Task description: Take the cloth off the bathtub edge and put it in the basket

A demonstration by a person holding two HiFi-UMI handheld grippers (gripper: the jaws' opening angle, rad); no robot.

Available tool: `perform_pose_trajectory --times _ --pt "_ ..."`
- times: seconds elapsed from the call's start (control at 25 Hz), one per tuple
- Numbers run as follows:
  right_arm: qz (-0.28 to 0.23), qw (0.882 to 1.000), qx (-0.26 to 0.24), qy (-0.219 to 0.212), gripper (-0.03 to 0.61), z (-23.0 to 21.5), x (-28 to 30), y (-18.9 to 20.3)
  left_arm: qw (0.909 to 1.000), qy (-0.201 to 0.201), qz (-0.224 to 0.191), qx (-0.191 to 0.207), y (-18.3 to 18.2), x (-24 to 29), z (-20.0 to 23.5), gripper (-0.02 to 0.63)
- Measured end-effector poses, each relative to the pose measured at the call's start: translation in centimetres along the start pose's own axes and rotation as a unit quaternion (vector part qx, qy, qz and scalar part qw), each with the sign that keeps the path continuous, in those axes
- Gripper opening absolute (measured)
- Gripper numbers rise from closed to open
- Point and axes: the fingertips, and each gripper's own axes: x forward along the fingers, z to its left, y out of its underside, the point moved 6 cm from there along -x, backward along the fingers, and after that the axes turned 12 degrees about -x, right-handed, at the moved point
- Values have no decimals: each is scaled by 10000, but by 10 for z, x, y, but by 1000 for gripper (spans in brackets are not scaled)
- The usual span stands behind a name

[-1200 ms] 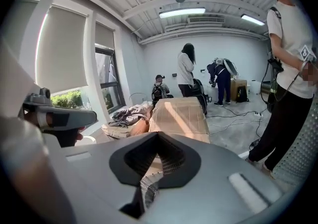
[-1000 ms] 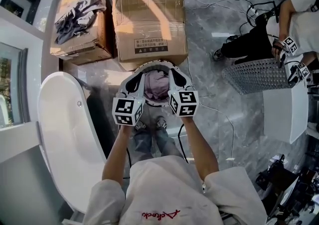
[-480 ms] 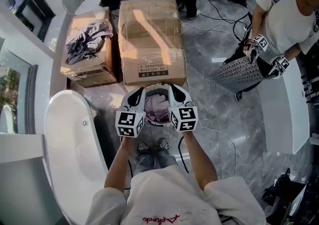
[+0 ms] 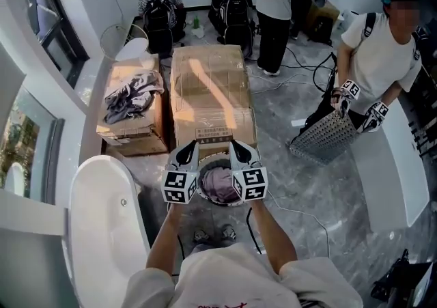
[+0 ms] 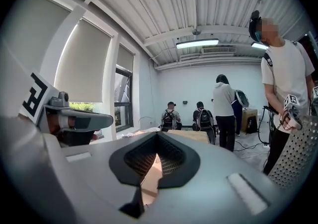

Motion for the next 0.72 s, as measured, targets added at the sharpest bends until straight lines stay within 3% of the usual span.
perform_pose_trajectory --times 0.72 --pt "-280 9994 -172 127 6 1 -12 -35 9990 -38 -412 158 -40 -18 0 3"
